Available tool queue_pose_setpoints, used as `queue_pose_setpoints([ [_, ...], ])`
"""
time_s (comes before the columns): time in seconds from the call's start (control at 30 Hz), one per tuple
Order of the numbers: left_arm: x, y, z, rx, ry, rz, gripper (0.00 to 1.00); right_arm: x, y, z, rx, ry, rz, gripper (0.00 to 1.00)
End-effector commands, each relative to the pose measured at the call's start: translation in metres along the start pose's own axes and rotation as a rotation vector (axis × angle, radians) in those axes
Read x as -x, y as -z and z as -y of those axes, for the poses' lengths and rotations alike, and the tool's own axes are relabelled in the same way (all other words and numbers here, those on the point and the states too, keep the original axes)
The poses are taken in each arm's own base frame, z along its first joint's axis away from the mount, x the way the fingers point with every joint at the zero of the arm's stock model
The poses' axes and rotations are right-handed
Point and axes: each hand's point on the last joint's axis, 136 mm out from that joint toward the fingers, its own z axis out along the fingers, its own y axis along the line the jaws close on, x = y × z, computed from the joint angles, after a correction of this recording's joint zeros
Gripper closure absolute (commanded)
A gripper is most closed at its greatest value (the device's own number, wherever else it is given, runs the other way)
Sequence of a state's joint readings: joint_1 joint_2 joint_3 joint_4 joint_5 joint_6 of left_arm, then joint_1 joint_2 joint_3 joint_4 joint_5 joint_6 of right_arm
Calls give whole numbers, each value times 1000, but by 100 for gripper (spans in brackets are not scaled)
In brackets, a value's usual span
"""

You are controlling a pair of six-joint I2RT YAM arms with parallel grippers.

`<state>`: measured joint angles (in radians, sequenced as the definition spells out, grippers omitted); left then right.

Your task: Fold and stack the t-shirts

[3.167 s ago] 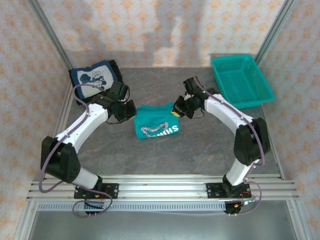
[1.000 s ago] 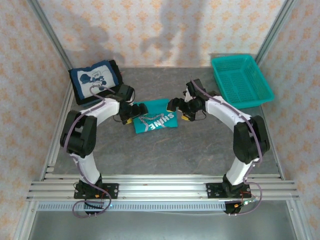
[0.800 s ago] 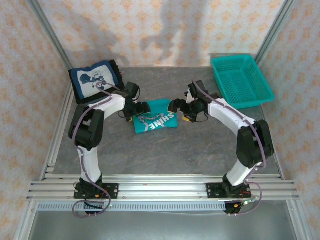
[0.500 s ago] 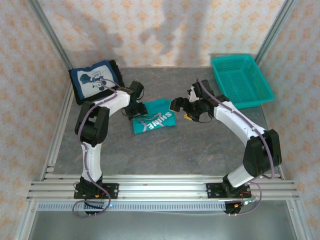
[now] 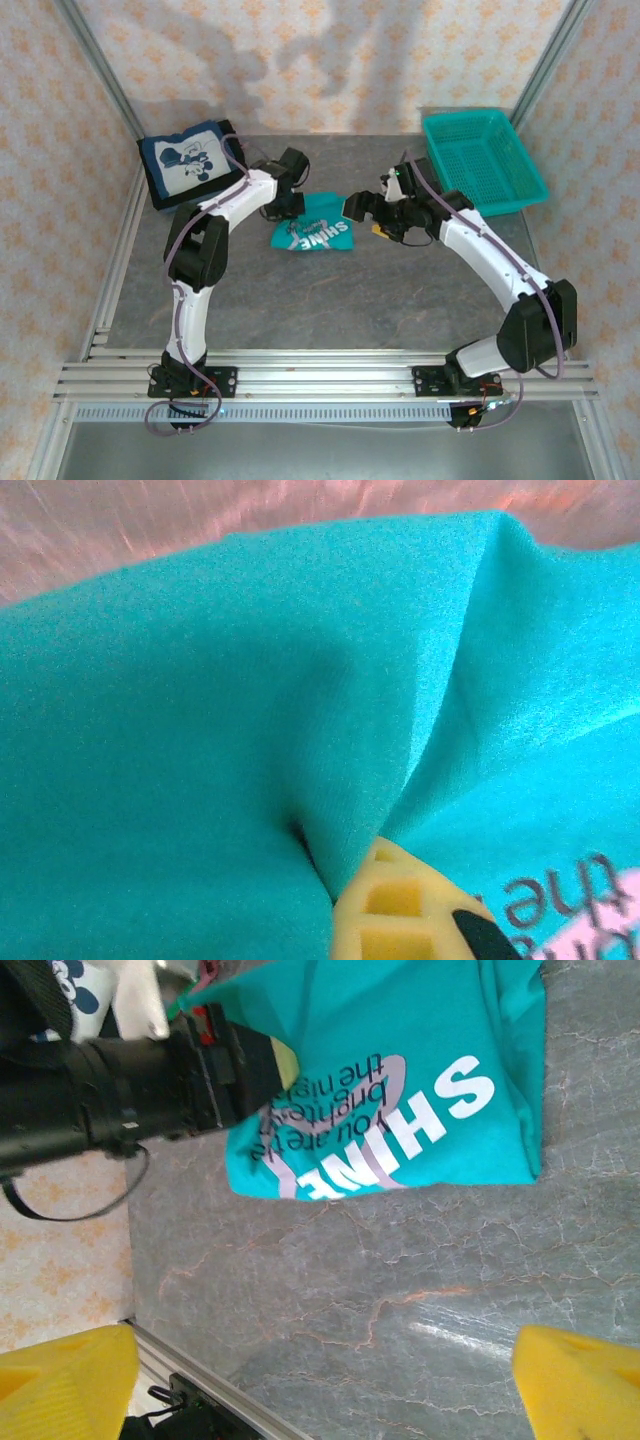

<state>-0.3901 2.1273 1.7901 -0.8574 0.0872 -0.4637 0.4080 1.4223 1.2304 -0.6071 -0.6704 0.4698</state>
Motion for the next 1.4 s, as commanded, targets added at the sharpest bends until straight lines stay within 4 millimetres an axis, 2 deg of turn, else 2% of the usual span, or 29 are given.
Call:
queue_pose_setpoints([
  [0.0,44,78,-13,54,-86,178,100,9,15,-10,18,25,48,0],
  [0.2,76,124,-8,65,-166,269,100,20,21,-18,64,10,99,1],
  [0.33,92,141,-11,74,-195,315,100,21,20,-19,70,5,98,1],
  [0.67,137,182,-37,50,-206,425,100,20,19,-16,68,-13,105,1],
  [1.07,179,223,-99,-9,-90,551,100,24,8,-12,67,-54,96,1],
  [1.37,200,227,-136,-73,20,593,100,32,-5,-11,73,-94,90,1],
])
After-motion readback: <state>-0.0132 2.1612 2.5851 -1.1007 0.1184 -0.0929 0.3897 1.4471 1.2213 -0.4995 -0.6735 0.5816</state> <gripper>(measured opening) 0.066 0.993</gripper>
